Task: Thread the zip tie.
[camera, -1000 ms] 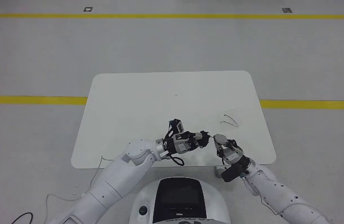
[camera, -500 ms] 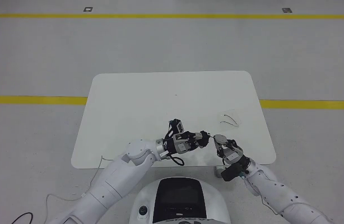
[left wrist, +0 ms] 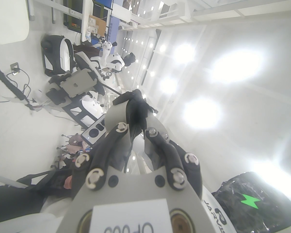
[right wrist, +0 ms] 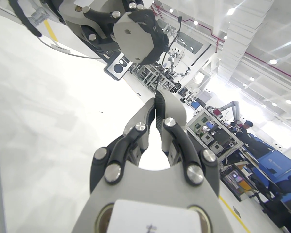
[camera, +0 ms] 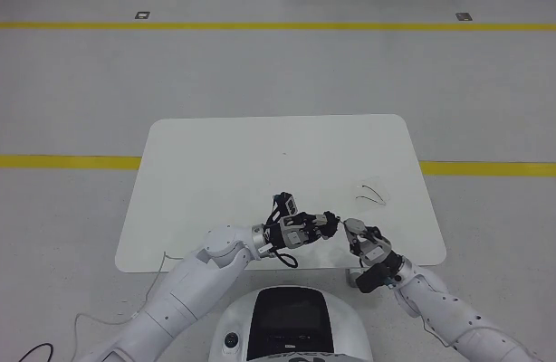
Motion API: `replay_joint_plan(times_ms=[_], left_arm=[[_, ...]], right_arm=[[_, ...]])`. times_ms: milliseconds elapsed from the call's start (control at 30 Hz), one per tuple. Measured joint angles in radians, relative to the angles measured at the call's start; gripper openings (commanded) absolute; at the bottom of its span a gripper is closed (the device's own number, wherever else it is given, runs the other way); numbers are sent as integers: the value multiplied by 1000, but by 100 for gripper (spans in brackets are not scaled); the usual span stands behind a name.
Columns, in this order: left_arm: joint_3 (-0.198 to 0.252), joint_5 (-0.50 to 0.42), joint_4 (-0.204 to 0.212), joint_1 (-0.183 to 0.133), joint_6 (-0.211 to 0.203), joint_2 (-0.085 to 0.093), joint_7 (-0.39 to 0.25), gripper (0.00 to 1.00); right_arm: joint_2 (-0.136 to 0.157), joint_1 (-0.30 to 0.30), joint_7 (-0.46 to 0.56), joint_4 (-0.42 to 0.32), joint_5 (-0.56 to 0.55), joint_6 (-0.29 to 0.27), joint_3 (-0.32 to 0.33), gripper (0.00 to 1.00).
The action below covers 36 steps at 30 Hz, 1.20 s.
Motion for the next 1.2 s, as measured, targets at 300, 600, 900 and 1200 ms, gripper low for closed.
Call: replay_joint_plan(times_ms=[300, 600, 900, 1200], left_arm=[[0, 0, 0, 0, 0, 0, 0, 0], [0, 0, 0, 0, 0, 0, 0, 0], [0, 0, 0, 0, 0, 0, 0, 0], [0, 0, 0, 0, 0, 0, 0, 0]], right_arm=[[4, 15, 10, 8, 0, 2, -25, 0], [8, 32, 19, 15, 0, 2, -47, 0], [13, 49, 27, 19, 0, 2, -74, 0], [19, 67, 36, 22, 0, 2, -102, 0]])
